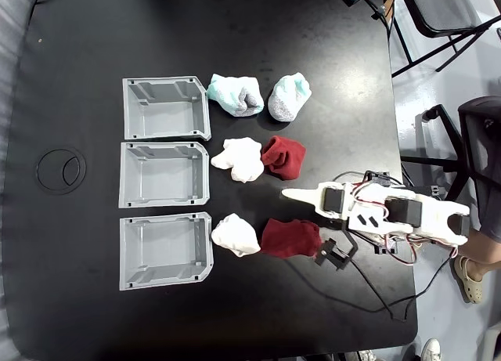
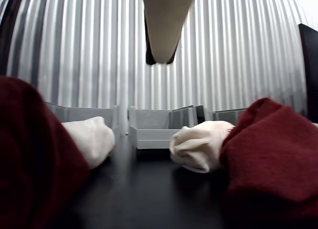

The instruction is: Put the sock in the container

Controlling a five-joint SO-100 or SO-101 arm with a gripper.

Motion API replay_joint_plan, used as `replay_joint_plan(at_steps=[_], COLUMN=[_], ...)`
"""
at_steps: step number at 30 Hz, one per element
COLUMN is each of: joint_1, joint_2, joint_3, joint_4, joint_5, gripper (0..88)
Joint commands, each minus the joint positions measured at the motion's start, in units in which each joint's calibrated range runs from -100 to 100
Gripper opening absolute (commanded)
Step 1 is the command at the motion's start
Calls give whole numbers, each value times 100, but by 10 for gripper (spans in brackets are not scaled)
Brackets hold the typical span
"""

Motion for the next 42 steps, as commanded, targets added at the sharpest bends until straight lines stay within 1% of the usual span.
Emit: replay_joint_plan(at_steps=[1, 5, 8, 14, 16, 21, 25, 28, 32, 42], joint_1=[-453, -948, -1114, -1216, -1350, -1720, -1783, -1791, -1791, -1830], joint_2=[17, 25, 268, 1656, 2317, 4057, 5253, 6031, 6867, 8013], joint_3=[-1146, -1948, -2255, -3824, -4527, -6466, -7818, -8477, -8729, -8702], joint_4=[642, 1086, 1231, 1650, 2008, 3383, 4263, 4741, 5074, 5083], joint_5=[26, 66, 323, 335, 312, 340, 340, 352, 392, 1199], gripper=[13, 14, 13, 13, 13, 13, 13, 13, 13, 13])
